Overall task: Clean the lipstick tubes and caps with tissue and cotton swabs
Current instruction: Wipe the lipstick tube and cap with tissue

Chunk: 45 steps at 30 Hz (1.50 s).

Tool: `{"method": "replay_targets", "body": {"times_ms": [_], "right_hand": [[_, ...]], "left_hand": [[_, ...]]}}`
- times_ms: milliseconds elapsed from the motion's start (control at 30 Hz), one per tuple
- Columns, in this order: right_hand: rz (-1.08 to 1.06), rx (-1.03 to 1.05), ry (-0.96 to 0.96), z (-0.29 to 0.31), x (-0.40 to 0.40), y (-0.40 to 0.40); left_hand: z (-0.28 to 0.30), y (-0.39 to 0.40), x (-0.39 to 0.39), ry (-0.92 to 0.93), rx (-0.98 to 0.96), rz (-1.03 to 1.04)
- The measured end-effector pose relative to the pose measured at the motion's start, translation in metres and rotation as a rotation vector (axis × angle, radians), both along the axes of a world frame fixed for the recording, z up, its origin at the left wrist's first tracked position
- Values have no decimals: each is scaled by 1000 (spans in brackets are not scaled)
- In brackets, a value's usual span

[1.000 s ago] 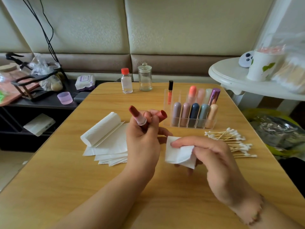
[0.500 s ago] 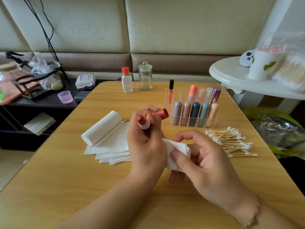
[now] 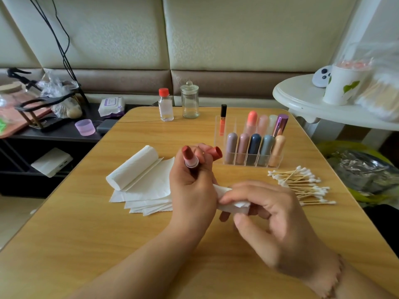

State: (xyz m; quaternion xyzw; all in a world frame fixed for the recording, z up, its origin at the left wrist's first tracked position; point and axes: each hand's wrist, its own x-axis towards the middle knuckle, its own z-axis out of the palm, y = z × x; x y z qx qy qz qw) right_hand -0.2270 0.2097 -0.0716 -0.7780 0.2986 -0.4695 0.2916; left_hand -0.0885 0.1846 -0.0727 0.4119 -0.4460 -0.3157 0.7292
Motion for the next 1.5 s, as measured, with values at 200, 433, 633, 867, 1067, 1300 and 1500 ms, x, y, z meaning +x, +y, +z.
{"method": "replay_targets", "body": {"times_ms": [200,433,633,867,1067,1300,1500], "right_hand": [[25,374,-142,4,5,-2],[-194,-182,51,1,7,1],[-119,0,-12,-2,1,-3],[-209,-287,68,-6,7,-7],[-87,55,-96,-1,2,-4],[-79,324,-113,0,4,-6],[-310,-163,72,7,-6,-11]], "left_hand": [[1,4,1,-74,-135,0],[2,3,-2,-30,-22,-13],[2,2,-1,-39,-20,-13],[-2,2,-2,-46,-49,-24],[-4,-2,2,-137,-82,17],[-11,-1,1,-180,-92,9],[-8,-6,3,-58,-92,-123]]}}
